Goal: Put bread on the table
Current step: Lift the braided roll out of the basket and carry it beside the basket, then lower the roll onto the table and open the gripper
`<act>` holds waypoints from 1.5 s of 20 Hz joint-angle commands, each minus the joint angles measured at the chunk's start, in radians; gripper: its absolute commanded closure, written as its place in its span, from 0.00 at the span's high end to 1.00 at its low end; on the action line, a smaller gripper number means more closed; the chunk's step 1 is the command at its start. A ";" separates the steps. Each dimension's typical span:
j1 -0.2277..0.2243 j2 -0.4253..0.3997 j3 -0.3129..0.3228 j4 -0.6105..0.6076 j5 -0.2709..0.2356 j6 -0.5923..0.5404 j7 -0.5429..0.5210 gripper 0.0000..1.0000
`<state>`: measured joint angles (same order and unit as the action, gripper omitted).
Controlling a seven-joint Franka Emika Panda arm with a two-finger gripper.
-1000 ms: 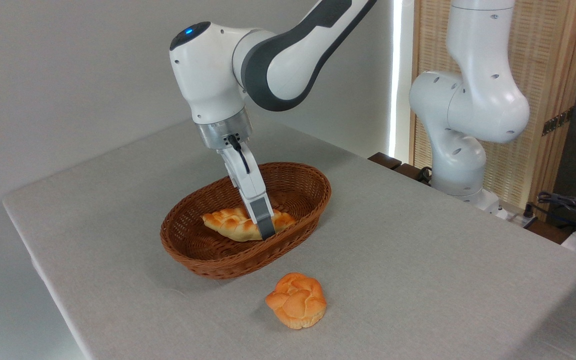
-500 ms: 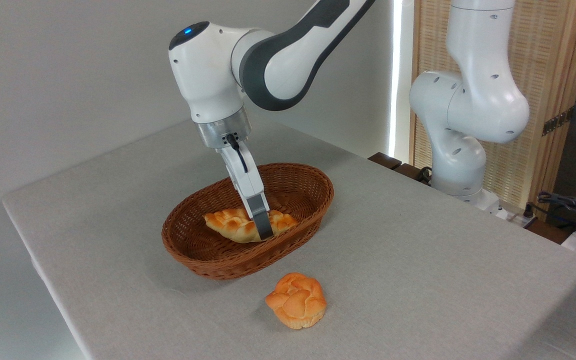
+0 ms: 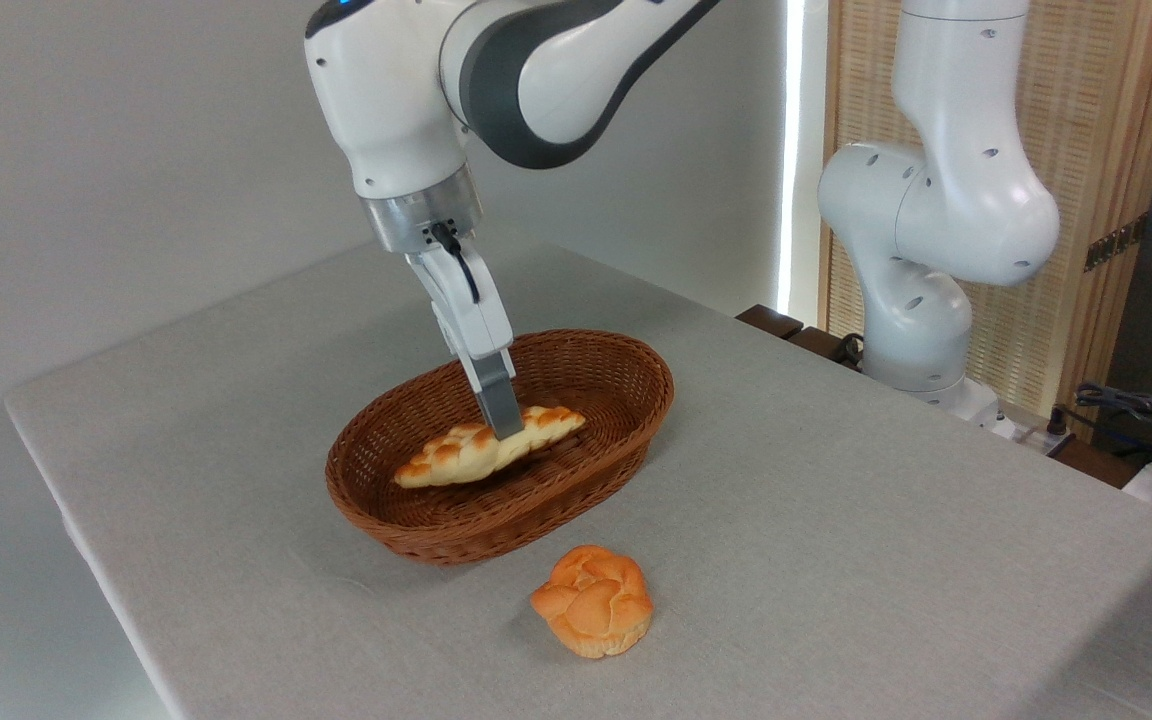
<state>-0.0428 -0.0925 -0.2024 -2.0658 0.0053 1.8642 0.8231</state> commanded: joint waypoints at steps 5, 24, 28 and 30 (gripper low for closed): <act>0.000 0.008 0.041 0.104 -0.056 -0.089 0.016 0.00; -0.051 -0.055 0.515 0.007 0.134 -0.330 0.422 0.01; -0.075 -0.030 0.515 -0.017 0.133 -0.330 0.413 0.24; -0.075 -0.029 0.515 -0.016 0.118 -0.330 0.409 0.97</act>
<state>-0.0929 -0.1225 0.2977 -2.0842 0.1211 1.5374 1.2342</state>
